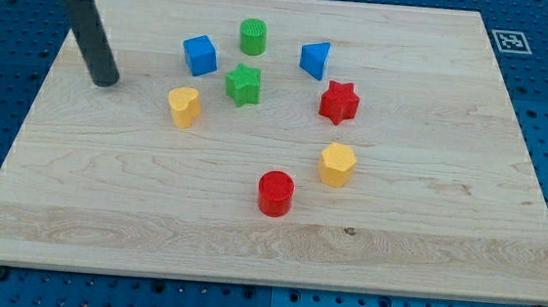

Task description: Move the yellow heart into the blue cube

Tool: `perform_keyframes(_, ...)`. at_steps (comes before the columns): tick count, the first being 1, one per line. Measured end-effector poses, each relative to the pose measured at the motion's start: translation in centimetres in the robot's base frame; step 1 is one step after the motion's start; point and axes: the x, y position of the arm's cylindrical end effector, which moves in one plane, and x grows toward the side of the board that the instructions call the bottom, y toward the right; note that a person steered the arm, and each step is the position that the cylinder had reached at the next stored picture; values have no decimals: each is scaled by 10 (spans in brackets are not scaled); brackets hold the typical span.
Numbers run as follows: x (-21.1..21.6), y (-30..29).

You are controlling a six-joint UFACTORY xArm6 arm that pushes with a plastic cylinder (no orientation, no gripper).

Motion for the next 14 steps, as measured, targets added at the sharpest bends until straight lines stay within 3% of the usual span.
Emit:
perform_keyframes(2,6,9)
perform_keyframes(5,89,31)
perform_keyframes(10,96,151)
perform_keyframes(12,148,88)
perform_keyframes(14,145,83)
